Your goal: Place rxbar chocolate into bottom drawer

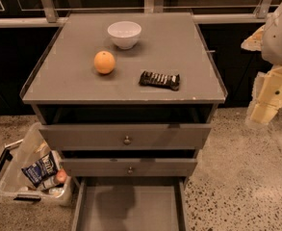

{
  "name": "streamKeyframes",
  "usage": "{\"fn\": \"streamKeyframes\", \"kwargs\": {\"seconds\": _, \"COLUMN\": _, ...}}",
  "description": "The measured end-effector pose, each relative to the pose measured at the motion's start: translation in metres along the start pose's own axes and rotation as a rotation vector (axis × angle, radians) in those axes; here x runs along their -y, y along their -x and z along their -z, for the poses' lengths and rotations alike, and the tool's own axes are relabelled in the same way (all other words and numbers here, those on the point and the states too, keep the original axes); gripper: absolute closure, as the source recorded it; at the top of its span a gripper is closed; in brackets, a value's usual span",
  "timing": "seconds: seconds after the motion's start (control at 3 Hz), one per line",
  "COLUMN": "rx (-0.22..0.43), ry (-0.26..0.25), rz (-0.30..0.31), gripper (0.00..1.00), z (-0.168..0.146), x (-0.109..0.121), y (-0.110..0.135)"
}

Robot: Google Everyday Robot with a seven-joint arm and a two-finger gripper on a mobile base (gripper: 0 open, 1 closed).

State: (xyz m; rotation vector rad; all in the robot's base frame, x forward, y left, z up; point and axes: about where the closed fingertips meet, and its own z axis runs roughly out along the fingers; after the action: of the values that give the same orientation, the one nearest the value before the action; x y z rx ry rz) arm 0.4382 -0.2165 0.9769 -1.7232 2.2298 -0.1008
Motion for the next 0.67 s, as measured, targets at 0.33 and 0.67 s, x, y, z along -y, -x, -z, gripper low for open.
{"fn": "streamKeyframes", "kwargs": {"seconds": 0.33, "rx": 0.000, "ry": 0.000, "rz": 0.000, "gripper": 0.00, "z": 0.0000, "x": 0.0000, "y": 0.0000}}
{"fn": "streamKeyframes", "kwargs": {"seconds": 0.67, "rx": 0.029, "ry": -0.009, "rz": 0.007, "gripper": 0.00, "z": 0.0020, "x": 0.0039, "y": 0.0016}}
